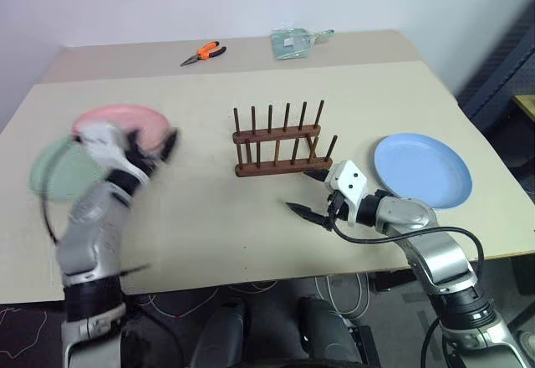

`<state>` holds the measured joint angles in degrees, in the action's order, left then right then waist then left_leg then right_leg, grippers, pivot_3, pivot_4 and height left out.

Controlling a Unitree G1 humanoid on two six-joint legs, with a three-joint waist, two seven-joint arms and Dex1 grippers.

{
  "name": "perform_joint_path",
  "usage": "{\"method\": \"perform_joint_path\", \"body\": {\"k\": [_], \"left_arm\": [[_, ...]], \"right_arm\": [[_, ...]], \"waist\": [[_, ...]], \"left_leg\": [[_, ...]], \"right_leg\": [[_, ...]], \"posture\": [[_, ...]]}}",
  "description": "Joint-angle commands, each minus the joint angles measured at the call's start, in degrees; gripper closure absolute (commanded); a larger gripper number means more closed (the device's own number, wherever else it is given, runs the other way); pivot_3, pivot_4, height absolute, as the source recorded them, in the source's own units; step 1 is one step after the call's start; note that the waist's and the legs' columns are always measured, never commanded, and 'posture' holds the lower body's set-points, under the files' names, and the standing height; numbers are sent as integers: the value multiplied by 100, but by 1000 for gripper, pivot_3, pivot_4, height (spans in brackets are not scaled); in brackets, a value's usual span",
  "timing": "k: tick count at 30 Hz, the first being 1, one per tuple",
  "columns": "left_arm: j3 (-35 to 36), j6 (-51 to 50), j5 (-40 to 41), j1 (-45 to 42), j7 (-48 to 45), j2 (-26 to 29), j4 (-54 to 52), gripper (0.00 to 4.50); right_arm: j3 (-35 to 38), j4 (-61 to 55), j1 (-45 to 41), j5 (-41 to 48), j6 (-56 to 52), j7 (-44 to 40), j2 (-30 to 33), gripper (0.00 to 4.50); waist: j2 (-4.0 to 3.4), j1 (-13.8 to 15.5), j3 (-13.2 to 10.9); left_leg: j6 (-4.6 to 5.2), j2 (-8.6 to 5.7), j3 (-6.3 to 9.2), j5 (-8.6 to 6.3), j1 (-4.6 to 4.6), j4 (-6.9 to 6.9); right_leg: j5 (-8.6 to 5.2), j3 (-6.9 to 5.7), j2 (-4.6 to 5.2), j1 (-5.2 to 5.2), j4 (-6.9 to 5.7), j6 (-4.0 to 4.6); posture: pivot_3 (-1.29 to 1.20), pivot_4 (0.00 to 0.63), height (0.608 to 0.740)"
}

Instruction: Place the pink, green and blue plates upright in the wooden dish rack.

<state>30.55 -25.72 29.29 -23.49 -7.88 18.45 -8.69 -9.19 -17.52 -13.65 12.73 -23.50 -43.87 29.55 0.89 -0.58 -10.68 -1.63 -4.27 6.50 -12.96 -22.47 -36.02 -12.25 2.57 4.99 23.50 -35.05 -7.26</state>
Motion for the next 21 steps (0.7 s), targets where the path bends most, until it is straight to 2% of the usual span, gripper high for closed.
{"method": "perform_joint_path", "body": {"k": [1, 5, 8, 10, 13, 16, 20, 21], "left_arm": [[644, -187, 172, -108, 1078, -136, -102, 24], [1141, -682, 614, -185, 1850, -257, -16, 24], [1825, -998, 1268, -316, 2514, -318, 347, 24], [2015, -1238, 1682, -401, 2525, -226, 712, 24], [2204, -1187, 1909, -694, 2728, -121, 1267, 850], [2300, -1123, 2101, -930, 2781, -25, 1709, 2388], [2035, -1195, 2121, -1079, 2476, 177, 2121, 4467], [1990, -1197, 2131, -1109, 2407, 202, 2180, 4467]], "right_arm": [[0, -77, -80, 97, 45, -11, -92, 569], [-35, 18, -186, 61, 84, -25, -163, 569], [-60, 94, -233, 38, 128, -45, -188, 569], [-103, 118, -235, 5, 177, -56, -198, 569], [-112, 136, -252, -39, 240, -13, -230, 559], [-58, 139, -247, -94, 281, 84, -259, 559], [1, 68, -186, -94, 300, 159, -239, 559], [12, 31, -147, -97, 304, 172, -223, 559]], "waist": [[-1, -26, 0], [11, -11, -6], [21, -13, -6], [21, -14, -6], [30, 0, -9], [45, -5, -6], [46, -20, -6], [46, -18, -6]], "left_leg": [[-1, -2, -7, -7, 2, 0], [-4, -1, -4, -13, 3, 1], [-6, 1, -2, -13, 3, -2], [-6, 2, -2, -13, 4, -2], [-6, 1, -3, -13, 4, -2], [-7, 0, -1, -13, 3, -4], [-9, 0, -3, -13, 4, -1], [-9, 1, -3, -12, 4, -1]], "right_leg": [[-1, 4, 2, 1, 0, -3], [-2, 4, -4, 4, -6, -5], [-2, 2, -6, 2, -7, -4], [-2, 2, -7, 2, -7, -4], [-3, 1, -9, 2, -7, -4], [-3, -1, -8, -1, -5, -4], [-2, 0, -9, 2, -6, -3], [-2, 0, -10, 3, -6, -3]], "posture": [[0, 150, 740], [0, 150, 740], [0, 150, 740], [0, 150, 740], [0, 150, 740], [0, 150, 740], [0, 150, 740], [0, 150, 740]]}}
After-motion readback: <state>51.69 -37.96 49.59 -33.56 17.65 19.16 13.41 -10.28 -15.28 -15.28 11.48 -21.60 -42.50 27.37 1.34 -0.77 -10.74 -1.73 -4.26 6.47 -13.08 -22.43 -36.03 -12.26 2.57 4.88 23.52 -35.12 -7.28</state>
